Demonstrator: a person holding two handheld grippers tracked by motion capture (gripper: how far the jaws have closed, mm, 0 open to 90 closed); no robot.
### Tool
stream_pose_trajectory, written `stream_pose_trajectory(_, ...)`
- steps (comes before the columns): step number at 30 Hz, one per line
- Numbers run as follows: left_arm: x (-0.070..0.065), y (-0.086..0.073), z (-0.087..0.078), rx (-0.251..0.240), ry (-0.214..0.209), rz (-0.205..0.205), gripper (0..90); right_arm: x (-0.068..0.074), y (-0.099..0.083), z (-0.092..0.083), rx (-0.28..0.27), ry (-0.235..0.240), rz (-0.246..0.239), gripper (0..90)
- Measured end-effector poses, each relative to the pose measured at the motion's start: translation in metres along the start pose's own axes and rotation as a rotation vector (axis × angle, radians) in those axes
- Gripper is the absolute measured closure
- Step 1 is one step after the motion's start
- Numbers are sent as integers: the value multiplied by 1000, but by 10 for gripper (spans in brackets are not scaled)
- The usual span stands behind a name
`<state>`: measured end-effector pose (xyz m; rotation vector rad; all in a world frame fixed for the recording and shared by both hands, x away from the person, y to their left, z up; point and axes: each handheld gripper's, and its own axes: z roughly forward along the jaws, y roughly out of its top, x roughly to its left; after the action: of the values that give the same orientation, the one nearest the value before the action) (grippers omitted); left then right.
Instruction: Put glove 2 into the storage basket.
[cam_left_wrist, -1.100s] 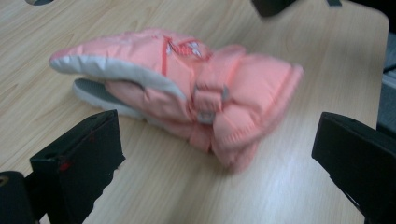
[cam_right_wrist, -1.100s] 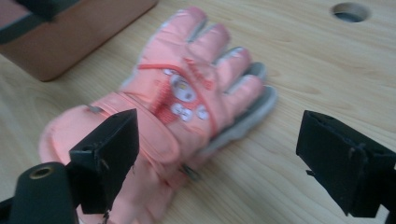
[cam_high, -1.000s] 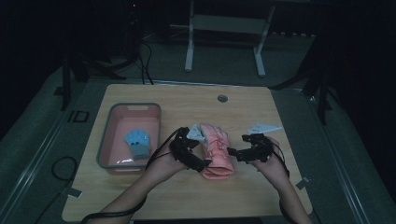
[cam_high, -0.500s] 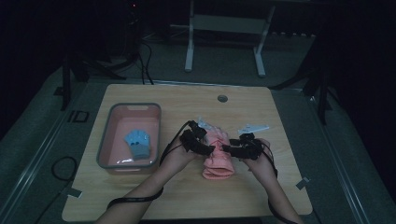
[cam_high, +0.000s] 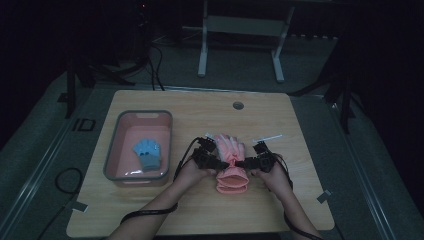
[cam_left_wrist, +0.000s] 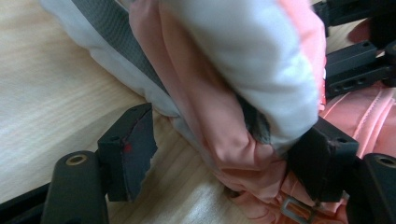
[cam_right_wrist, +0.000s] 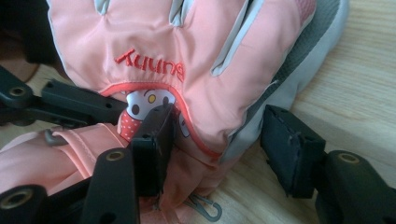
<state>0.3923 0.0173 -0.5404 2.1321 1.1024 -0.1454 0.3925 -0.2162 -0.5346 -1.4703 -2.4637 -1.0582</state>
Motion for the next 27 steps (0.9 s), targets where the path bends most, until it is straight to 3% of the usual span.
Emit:
stream_pose_trajectory(2, 1, 0, 1, -3, -38, -1, 366, -1, 0, 0, -1, 8, 6, 463)
stream_pose_trajectory(3, 0, 0, 0, -4, -59, 12, 455, -2, -2, 1, -15, 24, 1, 515)
stream_pose_trajectory(4, 0, 0, 0, -4, -59, 12, 483, -2, -2, 1, -15, 24, 1, 515)
stream_pose_trajectory(6, -1, 1, 0, -1, -65, 26, 516, 0, -2, 0, -28, 41, -15, 608)
stream_pose_trajectory(11, 0, 3, -3, 2, -80, 28, 641, 8, -2, -3, -52, 9, -50, 752)
stream_pose_trajectory(18, -4, 8, -21, 3, -104, 44, 663, 19, 1, -15, -86, 13, -58, 770)
stream_pose_trajectory(27, -13, 16, -48, -10, -83, 82, 663, 40, 11, -30, -129, -9, -99, 770)
